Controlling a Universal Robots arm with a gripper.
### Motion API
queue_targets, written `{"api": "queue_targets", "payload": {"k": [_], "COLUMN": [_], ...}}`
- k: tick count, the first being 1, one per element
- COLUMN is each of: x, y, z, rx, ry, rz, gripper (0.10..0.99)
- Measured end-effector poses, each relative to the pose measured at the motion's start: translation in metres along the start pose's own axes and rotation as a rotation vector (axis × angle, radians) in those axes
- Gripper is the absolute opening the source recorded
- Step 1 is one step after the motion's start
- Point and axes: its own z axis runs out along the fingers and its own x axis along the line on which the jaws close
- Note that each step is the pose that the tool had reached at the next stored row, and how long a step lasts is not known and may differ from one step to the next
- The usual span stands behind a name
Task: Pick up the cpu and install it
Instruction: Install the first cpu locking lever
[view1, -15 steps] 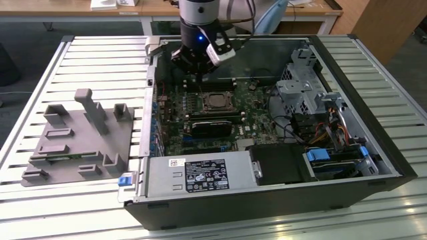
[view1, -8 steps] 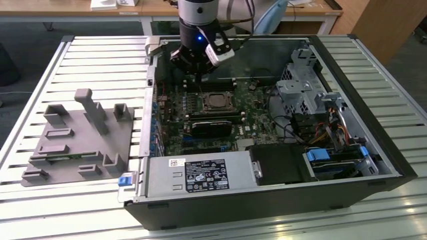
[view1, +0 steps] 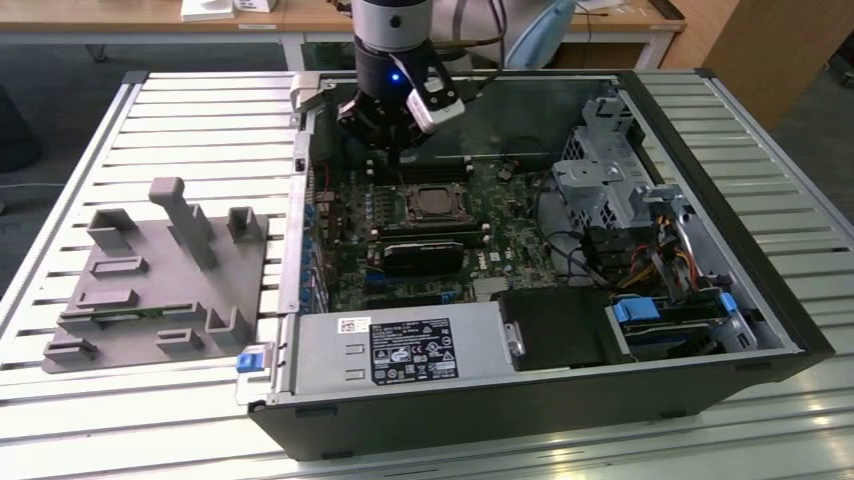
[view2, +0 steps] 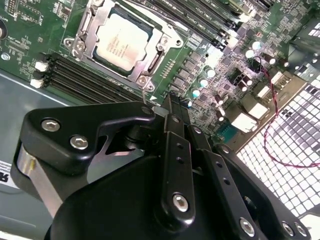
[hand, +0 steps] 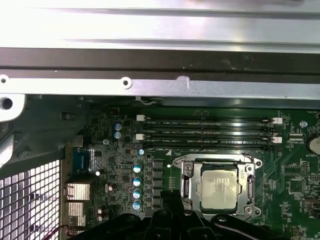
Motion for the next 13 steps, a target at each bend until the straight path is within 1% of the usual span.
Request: {"api": "queue_targets", "payload": {"k": [10, 13], "x": [0.0063, 0.0077], "y": [0.0015, 0.004], "z": [0.0014, 0.0021], "rx": [0.0, 0.0], "ry": [0.0001, 0.0001], "rz": [0.0, 0.0], "gripper": [0.106, 0.106]}}
